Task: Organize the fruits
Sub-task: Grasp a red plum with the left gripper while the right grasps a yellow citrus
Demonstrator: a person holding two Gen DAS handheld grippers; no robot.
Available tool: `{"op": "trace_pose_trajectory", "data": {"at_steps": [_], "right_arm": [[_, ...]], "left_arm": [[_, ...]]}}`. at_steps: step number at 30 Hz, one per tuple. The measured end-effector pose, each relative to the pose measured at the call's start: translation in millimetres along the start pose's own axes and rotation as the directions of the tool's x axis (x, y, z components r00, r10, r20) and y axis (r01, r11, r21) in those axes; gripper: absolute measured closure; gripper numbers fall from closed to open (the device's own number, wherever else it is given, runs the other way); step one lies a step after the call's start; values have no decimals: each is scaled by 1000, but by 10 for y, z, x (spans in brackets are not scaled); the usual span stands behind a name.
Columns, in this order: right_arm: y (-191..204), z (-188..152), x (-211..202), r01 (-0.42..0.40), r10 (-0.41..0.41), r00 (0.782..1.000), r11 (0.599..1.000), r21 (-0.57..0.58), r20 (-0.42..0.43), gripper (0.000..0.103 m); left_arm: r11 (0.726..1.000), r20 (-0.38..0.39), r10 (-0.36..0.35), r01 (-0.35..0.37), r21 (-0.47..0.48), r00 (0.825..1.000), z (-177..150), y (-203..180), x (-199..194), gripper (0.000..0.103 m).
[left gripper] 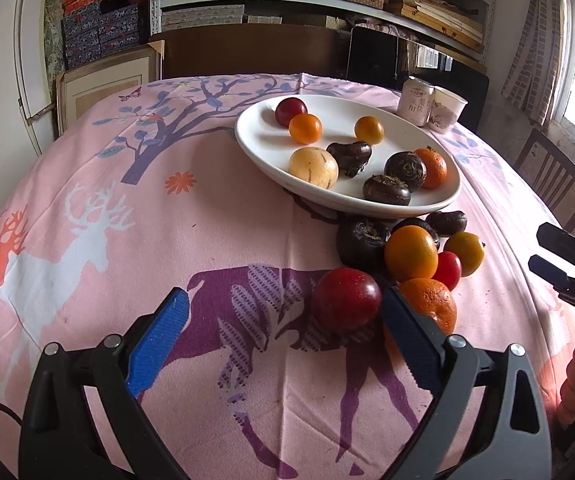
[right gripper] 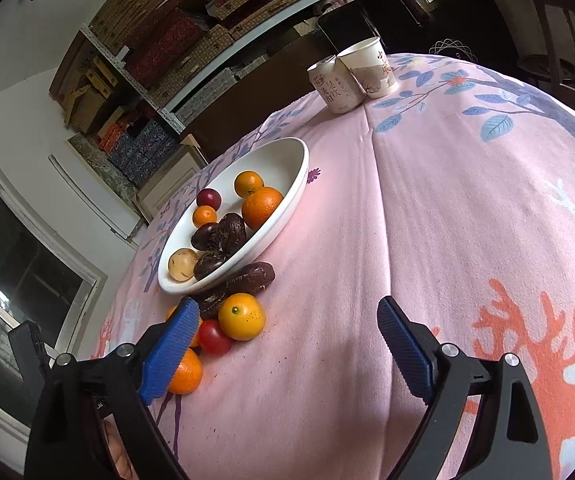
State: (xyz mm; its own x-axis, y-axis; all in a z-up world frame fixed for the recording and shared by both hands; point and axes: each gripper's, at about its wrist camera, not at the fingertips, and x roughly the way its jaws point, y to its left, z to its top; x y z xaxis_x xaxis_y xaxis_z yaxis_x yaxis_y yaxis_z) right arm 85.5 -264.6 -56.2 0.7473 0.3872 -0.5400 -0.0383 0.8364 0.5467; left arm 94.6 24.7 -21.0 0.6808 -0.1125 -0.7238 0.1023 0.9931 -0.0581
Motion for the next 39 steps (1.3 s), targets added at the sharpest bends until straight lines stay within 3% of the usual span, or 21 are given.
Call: {"op": "trace_pose_trajectory", "data": {"at_steps": [6, 9, 11, 15, 21, 28, 29, 31, 33, 39], "right_arm": [[47, -25, 62, -3, 2, 999, 1000, -25, -36, 11], [58, -33, 72, -1, 0, 999, 1000, -31, -42, 11], [46, -30, 77, 0, -1, 999, 1000, -24, -45, 11], [36, -22, 88, -1, 0, 999, 1000, -22, -50, 11], [45, -19, 106, 1, -2, 998, 1000, -28, -55, 11], [93, -37, 137, 6, -10, 998, 998, -58, -66, 11], [100, -33, 144, 6, -10, 998, 998, -62, -69, 11], [114, -37, 160, 7, -12, 997, 997, -71, -77, 11], [134, -46, 184, 6, -13, 996, 997, -82, -90, 11], [216, -68, 292, -33, 19, 989, 995, -98, -145, 16]], "left_arm": [[999, -21, -28, 27, -32, 999, 42, 69, 90, 5], [996, 32, 72, -70, -61, 997, 68, 193, -8, 5], [983, 39, 137, -131, -130, 990, 70, 366, -55, 6], [965, 35, -19, 27, -261, 999, 42, 611, -92, 6], [994, -12, 38, -39, -98, 999, 38, 282, 32, 6], [995, 7, 77, -76, -59, 997, 129, 256, 105, 7], [996, 1, 73, -73, -53, 997, 136, 249, 125, 8], [998, -25, 50, -51, -36, 998, 142, 228, 180, 26], [999, -50, 22, -23, -30, 999, 148, 221, 233, 34], [999, -73, -23, 21, -30, 997, 132, 201, 282, 50]]}}
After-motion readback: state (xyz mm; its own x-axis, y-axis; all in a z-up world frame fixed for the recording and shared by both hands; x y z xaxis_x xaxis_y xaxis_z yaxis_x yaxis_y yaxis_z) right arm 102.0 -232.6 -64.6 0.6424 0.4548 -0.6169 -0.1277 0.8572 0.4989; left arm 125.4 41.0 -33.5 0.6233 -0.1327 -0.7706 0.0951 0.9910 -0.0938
